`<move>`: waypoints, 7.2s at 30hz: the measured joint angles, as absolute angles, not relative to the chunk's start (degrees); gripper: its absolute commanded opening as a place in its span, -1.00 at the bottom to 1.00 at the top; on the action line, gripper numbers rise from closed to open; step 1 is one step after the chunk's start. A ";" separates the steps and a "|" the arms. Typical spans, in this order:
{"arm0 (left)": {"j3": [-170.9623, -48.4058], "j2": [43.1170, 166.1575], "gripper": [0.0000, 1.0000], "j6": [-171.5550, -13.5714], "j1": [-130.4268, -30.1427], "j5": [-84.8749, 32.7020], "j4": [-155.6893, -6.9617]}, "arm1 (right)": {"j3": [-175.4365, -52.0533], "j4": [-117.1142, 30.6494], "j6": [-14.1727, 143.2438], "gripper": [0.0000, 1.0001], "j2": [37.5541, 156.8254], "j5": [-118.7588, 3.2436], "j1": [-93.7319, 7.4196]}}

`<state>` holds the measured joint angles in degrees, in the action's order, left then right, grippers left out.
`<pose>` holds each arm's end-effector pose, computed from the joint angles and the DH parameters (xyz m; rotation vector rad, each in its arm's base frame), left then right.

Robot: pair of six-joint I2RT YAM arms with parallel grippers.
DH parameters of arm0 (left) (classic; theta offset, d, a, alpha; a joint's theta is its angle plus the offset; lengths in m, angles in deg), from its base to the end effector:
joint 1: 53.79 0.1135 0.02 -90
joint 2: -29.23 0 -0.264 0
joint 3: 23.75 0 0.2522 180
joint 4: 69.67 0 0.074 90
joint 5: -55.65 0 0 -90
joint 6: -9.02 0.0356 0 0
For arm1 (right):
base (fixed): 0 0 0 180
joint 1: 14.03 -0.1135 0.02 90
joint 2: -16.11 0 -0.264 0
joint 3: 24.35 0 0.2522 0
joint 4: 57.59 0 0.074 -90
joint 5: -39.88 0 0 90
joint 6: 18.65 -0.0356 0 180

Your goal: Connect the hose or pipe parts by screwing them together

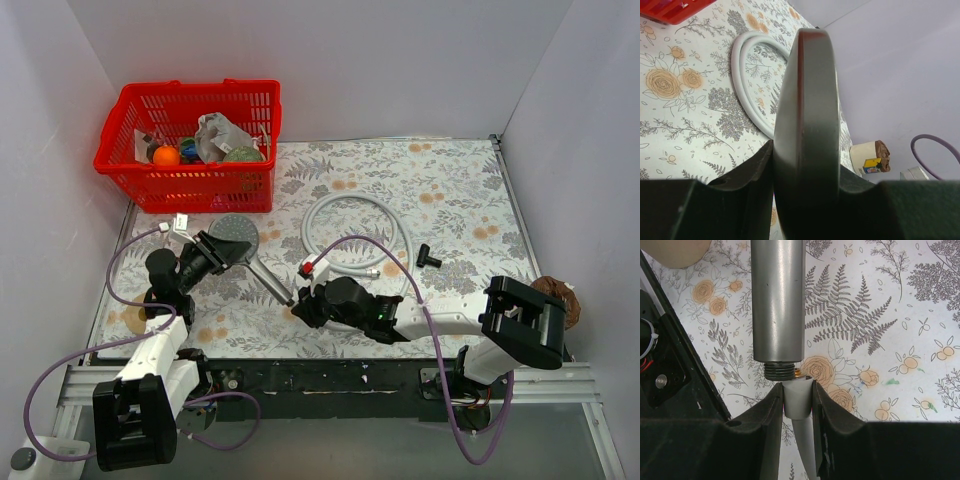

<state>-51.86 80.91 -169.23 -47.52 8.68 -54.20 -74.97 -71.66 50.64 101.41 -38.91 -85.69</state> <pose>0.1880 -0.0038 0.2057 -0.9470 1.7532 -1.6341 0.1034 0.2899 0.1948 -0.7461 1.8855 0.8732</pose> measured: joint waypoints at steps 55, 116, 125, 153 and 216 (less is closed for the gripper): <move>-51.16 79.75 -1.00 -166.26 -39.50 3.76 -58.81 | -80.87 -60.95 55.51 0.67 111.63 -33.93 -84.86; -51.19 79.60 -1.00 -166.08 -39.50 2.40 -60.47 | -76.02 -70.66 58.05 -0.97 103.61 -47.09 -80.53; -51.19 79.40 -1.00 -166.08 -39.50 2.30 -60.36 | -76.04 -71.05 57.09 -0.97 104.88 -48.53 -81.60; -51.01 80.78 -1.00 -166.00 -41.93 2.47 -56.53 | -81.14 -72.30 56.04 -0.97 108.66 -44.82 -81.62; -47.34 80.72 -1.00 -176.25 -41.49 5.33 -43.16 | -71.34 -93.30 53.35 -0.97 106.39 -45.23 -81.53</move>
